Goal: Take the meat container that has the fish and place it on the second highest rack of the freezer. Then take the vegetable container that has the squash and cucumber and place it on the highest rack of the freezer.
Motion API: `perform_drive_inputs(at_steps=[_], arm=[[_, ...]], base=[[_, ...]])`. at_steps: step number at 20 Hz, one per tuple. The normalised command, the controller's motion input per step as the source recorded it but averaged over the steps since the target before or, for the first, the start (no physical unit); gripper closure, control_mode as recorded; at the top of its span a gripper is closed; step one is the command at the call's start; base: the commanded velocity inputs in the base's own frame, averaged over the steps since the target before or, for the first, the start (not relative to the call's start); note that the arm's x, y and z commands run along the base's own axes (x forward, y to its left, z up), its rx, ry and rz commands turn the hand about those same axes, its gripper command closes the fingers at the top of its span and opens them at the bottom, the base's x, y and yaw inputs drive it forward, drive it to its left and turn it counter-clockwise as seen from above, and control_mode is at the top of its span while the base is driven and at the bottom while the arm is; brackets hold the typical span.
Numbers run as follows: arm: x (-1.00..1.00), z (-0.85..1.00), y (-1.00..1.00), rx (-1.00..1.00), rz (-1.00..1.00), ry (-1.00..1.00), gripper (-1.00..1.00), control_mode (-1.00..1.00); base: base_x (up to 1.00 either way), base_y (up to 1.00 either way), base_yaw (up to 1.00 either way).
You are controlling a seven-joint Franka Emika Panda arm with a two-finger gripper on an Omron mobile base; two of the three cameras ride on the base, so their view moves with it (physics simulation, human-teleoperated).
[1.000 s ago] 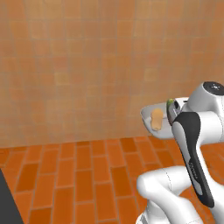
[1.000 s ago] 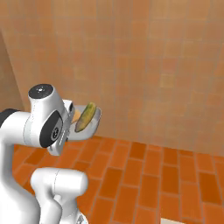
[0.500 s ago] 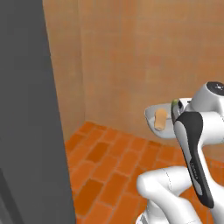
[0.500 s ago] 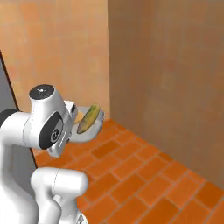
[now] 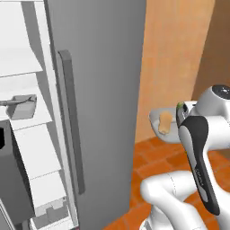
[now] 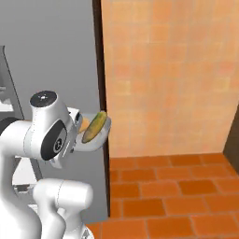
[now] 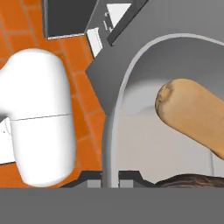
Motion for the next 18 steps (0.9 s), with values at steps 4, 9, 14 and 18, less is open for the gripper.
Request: perform_drive_inputs(at_steps=[4,9,14,18], arm=[[0.00,0.00,0.00,0.00,0.00,0.00,1.00,1.00],[0.00,0.00,0.00,0.00,0.00,0.00,1.00,1.00],[0.00,0.00,0.00,0.00,0.00,0.00,1.00,1.00],[0.00,0.00,0.00,0.00,0.00,0.00,1.00,1.00]], base=[[0.02,-0.10,1.00],[0.16,-0.03,0.97],[0.26,0.12,0.83],[0.57,0.59,0.41]])
